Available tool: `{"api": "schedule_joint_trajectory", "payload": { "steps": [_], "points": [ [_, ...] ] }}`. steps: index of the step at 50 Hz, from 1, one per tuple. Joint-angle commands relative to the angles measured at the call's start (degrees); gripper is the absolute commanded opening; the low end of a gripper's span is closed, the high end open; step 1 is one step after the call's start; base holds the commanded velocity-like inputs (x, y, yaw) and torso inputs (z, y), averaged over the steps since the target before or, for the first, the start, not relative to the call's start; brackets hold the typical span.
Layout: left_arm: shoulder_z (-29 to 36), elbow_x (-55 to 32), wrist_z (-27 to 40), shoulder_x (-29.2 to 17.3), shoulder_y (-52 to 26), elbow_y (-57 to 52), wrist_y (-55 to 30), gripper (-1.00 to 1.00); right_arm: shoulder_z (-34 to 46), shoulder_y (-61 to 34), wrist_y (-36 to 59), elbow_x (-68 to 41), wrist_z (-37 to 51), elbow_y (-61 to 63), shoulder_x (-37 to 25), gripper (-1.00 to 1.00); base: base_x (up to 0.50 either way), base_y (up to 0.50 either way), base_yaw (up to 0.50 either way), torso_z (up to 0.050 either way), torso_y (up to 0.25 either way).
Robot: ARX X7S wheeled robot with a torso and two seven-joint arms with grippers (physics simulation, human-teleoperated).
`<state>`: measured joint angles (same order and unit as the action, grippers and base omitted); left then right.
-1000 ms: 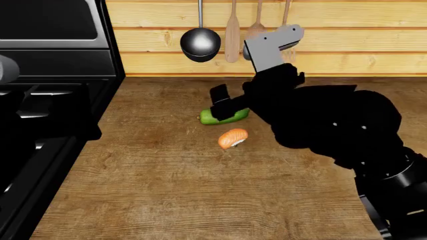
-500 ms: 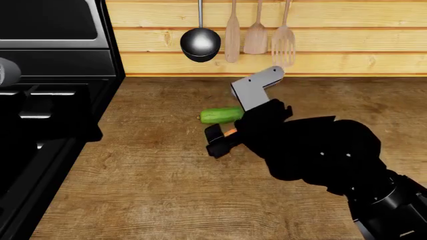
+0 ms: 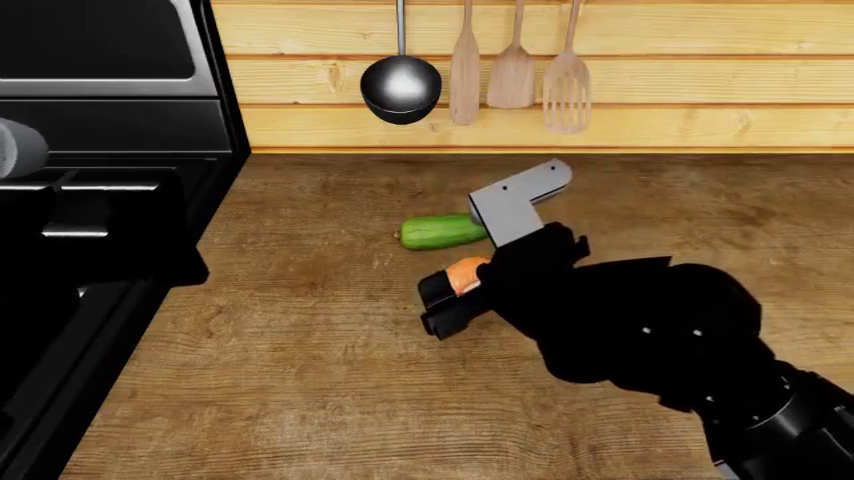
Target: Place both pans onto different burners. Then place the cucumber and the sushi on different pans.
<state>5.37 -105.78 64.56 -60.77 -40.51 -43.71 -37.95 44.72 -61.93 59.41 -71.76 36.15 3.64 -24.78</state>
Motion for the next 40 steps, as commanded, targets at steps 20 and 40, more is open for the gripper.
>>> {"api": "schedule_joint_trajectory", "payload": {
  "steps": [20,40],
  "points": [
    [-0.46,2.09,-1.91,0.39,1.33,-0.30,0.00,1.00,3.23,1.01,-4.52,5.14,-5.72,-9.17,3.54,1.00,0.00,0.00,0.00,0.000,0.000],
    [-0.75,2.70,-2.22,0.62,2.31,-0.17,0.36,1.00,2.21,1.95,-3.77,2.94,-4.33,-8.65,2.91,-1.00,0.00,0.00,0.00,0.000,0.000]
  ]
}}
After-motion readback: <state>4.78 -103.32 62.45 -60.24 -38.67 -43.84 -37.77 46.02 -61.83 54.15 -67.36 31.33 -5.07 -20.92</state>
